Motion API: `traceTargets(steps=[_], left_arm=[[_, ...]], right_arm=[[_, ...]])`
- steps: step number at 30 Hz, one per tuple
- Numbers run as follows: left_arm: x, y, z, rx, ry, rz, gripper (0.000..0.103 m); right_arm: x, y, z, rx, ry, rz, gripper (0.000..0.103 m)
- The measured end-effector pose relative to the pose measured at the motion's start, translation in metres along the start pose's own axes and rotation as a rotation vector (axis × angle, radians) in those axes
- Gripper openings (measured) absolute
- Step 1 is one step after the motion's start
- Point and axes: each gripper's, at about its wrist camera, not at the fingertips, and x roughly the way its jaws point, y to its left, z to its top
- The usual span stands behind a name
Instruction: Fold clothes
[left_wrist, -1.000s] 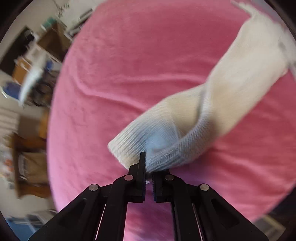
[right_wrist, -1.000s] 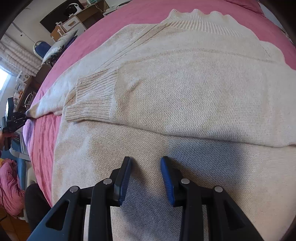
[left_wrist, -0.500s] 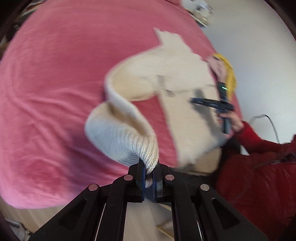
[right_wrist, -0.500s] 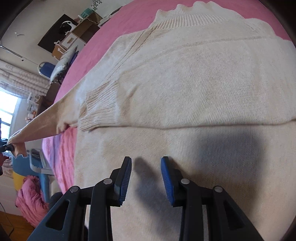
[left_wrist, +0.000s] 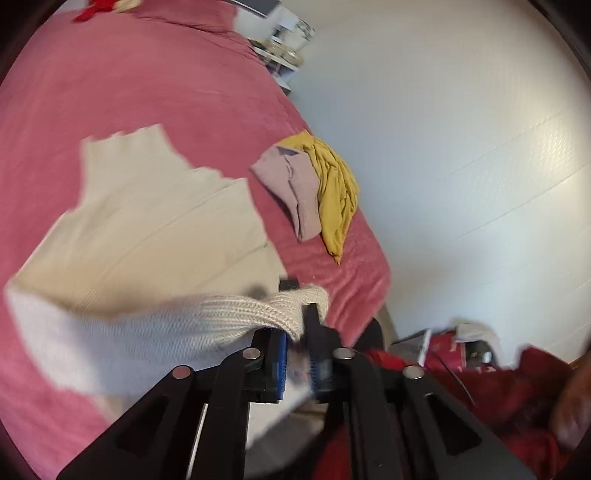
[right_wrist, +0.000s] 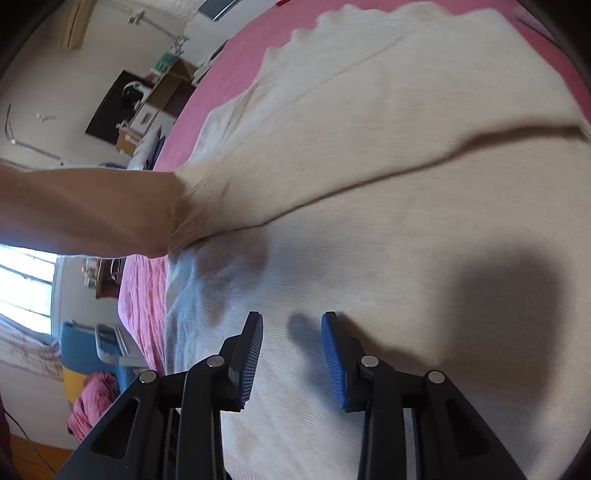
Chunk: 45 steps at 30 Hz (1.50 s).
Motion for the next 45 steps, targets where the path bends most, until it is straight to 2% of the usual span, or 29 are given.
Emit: traceTargets(steps=[1, 3, 7, 9, 11, 13, 15, 17, 19, 21, 23, 24, 26, 28, 29, 31, 33, 36, 39, 42, 43, 44, 45], left_arm=[[0.024, 0.004, 0.005, -0.023, 0.002, 0.026, 0.056], [0.073, 0.011, 0.016, -0.070, 0.005, 0.077, 0.076], [0.171, 0.025, 0.036, -0.164, 0.012, 0.179, 0.076], [0.185, 0.037, 0.011, -0.179, -0.057, 0.134, 0.079], [0.184, 0.047, -0.019, -0.150, -0.154, 0.113, 0.079], [0.165, 0.069, -0.056, -0.173, -0.319, 0.117, 0.080], [0.134, 0.109, -0.108, -0.316, -0.505, 0.142, 0.083], [0.114, 0.146, -0.148, -0.444, -0.606, 0.171, 0.083], [0.106, 0.169, -0.173, -0.483, -0.640, 0.230, 0.083], [0.110, 0.168, -0.178, -0.444, -0.656, 0.247, 0.083], [0.113, 0.166, -0.182, -0.403, -0.672, 0.264, 0.083], [0.115, 0.165, -0.184, -0.382, -0.679, 0.272, 0.083], [0.118, 0.163, -0.188, -0.340, -0.695, 0.289, 0.083], [0.122, 0.161, -0.193, -0.299, -0.710, 0.305, 0.083], [0.123, 0.160, -0.195, -0.278, -0.717, 0.313, 0.083], [0.127, 0.158, -0.199, -0.236, -0.732, 0.330, 0.083], [0.121, 0.156, -0.201, -0.235, -0.741, 0.324, 0.083], [0.122, 0.154, -0.200, -0.229, -0.732, 0.342, 0.083], [0.125, 0.153, -0.196, -0.228, -0.713, 0.364, 0.083], [0.118, 0.144, -0.192, -0.201, -0.699, 0.409, 0.083], [0.110, 0.139, -0.191, -0.182, -0.715, 0.436, 0.083], [0.101, 0.133, -0.184, -0.154, -0.749, 0.439, 0.083], [0.091, 0.126, -0.176, -0.126, -0.783, 0.441, 0.083]], right_arm=[[-0.007, -0.008, -0.001, 0.016, -0.012, -0.006, 0.034], [-0.019, -0.023, -0.004, 0.042, -0.039, -0.009, 0.034], [-0.036, -0.052, -0.014, 0.085, -0.050, 0.003, 0.032], [-0.041, -0.061, -0.017, 0.092, -0.067, 0.010, 0.032], [-0.051, -0.064, -0.014, 0.077, -0.133, 0.005, 0.032], [-0.064, -0.062, -0.004, 0.038, -0.229, -0.002, 0.034], [-0.072, -0.058, 0.014, 0.003, -0.296, -0.010, 0.034], [-0.073, -0.053, 0.037, -0.027, -0.334, -0.021, 0.034], [-0.064, -0.048, 0.064, -0.057, -0.320, -0.045, 0.034], [-0.050, -0.043, 0.088, -0.078, -0.298, -0.145, 0.034], [-0.033, -0.045, 0.105, -0.068, -0.256, -0.167, 0.034], [-0.024, -0.046, 0.112, -0.059, -0.235, -0.169, 0.034], [-0.010, -0.046, 0.116, -0.024, -0.194, -0.099, 0.032], [-0.010, -0.037, 0.118, -0.044, -0.173, -0.033, 0.006], [-0.014, -0.026, 0.121, -0.068, -0.168, -0.067, 0.005], [-0.030, -0.006, 0.127, -0.131, -0.196, -0.110, 0.004], [-0.055, 0.011, 0.138, -0.205, -0.280, -0.185, 0.004], [-0.078, 0.004, 0.161, -0.201, -0.341, -0.281, 0.004], [-0.061, -0.026, 0.181, -0.130, -0.300, -0.268, 0.004], [-0.041, -0.052, 0.186, -0.105, -0.233, -0.315, 0.009], [-0.036, -0.057, 0.186, -0.106, -0.219, -0.329, 0.011], [-0.038, -0.050, 0.183, -0.129, -0.241, -0.329, 0.012], [-0.040, -0.043, 0.180, -0.151, -0.262, -0.330, 0.018]])
